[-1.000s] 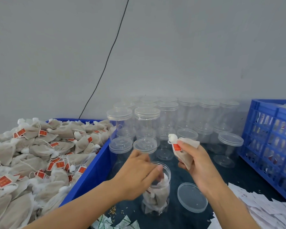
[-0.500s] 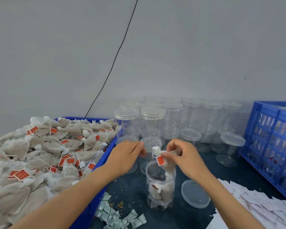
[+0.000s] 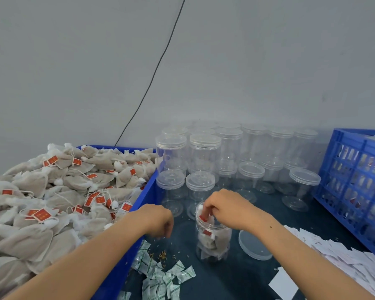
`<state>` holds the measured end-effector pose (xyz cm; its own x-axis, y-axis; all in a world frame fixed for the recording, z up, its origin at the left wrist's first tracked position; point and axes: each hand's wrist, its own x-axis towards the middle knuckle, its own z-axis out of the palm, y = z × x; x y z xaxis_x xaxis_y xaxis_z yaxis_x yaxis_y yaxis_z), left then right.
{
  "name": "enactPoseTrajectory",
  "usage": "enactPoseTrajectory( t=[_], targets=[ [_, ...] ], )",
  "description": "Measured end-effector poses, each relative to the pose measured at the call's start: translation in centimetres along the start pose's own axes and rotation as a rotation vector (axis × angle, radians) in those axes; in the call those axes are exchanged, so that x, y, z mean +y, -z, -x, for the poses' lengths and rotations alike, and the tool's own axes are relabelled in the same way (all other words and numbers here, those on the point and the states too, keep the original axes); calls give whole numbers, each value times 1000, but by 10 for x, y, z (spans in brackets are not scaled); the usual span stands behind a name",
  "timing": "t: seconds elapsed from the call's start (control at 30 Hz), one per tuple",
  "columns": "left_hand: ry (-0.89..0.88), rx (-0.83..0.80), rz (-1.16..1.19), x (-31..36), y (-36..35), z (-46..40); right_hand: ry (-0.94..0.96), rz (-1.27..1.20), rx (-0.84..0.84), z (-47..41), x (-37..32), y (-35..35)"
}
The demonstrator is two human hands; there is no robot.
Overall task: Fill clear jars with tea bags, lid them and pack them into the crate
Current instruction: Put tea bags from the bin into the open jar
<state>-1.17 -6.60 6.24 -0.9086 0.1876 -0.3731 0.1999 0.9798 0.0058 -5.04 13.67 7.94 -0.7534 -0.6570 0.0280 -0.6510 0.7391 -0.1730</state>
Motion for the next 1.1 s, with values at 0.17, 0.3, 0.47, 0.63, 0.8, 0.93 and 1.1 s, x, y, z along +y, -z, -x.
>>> enactPoseTrajectory(
  t=[0.17,0.3,0.47,0.63,0.8,0.93,1.1],
  targets=[
    [-16,-168,41,2,-7,0,2,69,-286,-11,-5,-1],
    [-74,-187,88,19,-15,-6,-30,62,-401,-22,-8,4],
    [-79,-189,-18,34,-20,-13,-6,-271,-263,-9,11,14],
    [-66,-198,-128,38,-27,-17,36,-852,-54,18,39,23],
    [-76,-122,-24,34,-23,-17,-58,-1046,132,40,65,14],
    [74,245,144,20,-4,-9,-163,-1032,151,54,87,5],
    [135,766,631,19,8,-3,-257,-1009,85,69,110,-8]
  ],
)
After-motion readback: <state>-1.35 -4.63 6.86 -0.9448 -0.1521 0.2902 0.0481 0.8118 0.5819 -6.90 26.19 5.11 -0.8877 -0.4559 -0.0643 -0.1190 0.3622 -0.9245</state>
